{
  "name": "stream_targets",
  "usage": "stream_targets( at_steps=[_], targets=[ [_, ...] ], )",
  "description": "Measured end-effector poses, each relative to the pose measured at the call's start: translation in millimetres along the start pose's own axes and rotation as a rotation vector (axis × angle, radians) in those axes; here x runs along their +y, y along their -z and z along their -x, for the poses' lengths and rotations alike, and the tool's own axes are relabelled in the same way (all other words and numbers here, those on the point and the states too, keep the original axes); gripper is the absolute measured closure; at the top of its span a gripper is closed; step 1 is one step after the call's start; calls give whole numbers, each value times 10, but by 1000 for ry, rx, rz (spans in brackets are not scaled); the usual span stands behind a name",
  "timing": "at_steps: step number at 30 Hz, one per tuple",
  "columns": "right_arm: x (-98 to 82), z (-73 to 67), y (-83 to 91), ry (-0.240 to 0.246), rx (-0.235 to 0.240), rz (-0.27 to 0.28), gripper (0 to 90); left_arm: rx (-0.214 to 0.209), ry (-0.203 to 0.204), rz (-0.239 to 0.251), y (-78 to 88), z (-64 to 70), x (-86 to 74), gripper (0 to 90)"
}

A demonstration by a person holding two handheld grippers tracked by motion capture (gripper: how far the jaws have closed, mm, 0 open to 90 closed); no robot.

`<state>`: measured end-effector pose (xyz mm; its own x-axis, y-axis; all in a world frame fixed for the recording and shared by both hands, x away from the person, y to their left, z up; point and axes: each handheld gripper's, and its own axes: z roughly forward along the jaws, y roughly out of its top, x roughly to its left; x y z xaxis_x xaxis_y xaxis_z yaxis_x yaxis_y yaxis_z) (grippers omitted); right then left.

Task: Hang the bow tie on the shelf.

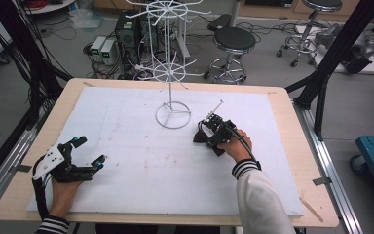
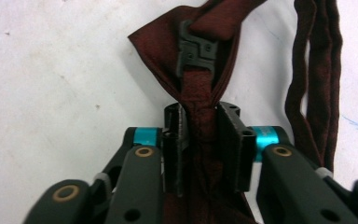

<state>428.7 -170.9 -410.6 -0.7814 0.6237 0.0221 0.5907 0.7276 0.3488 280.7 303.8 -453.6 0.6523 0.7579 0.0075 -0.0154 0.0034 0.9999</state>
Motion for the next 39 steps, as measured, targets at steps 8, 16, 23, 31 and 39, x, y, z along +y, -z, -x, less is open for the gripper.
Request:
stream_targets(
  at_steps=[8,16,23,31,39],
  targets=[
    [2,-9,13,-1,14,10,767,-2,0,1,-1,0,0,18],
    [-24,-5,120,-23,32,78,769,-1,0,-1,1,-2,0,18],
    [-67,8,262,-54,60,168,769,0,1,-1,1,-2,0,18],
    [-83,-14,409,-59,69,275,770,1,1,0,0,-1,0,18],
    [-99,-69,569,-43,57,376,771,1,3,1,-1,0,0,18]
  ],
)
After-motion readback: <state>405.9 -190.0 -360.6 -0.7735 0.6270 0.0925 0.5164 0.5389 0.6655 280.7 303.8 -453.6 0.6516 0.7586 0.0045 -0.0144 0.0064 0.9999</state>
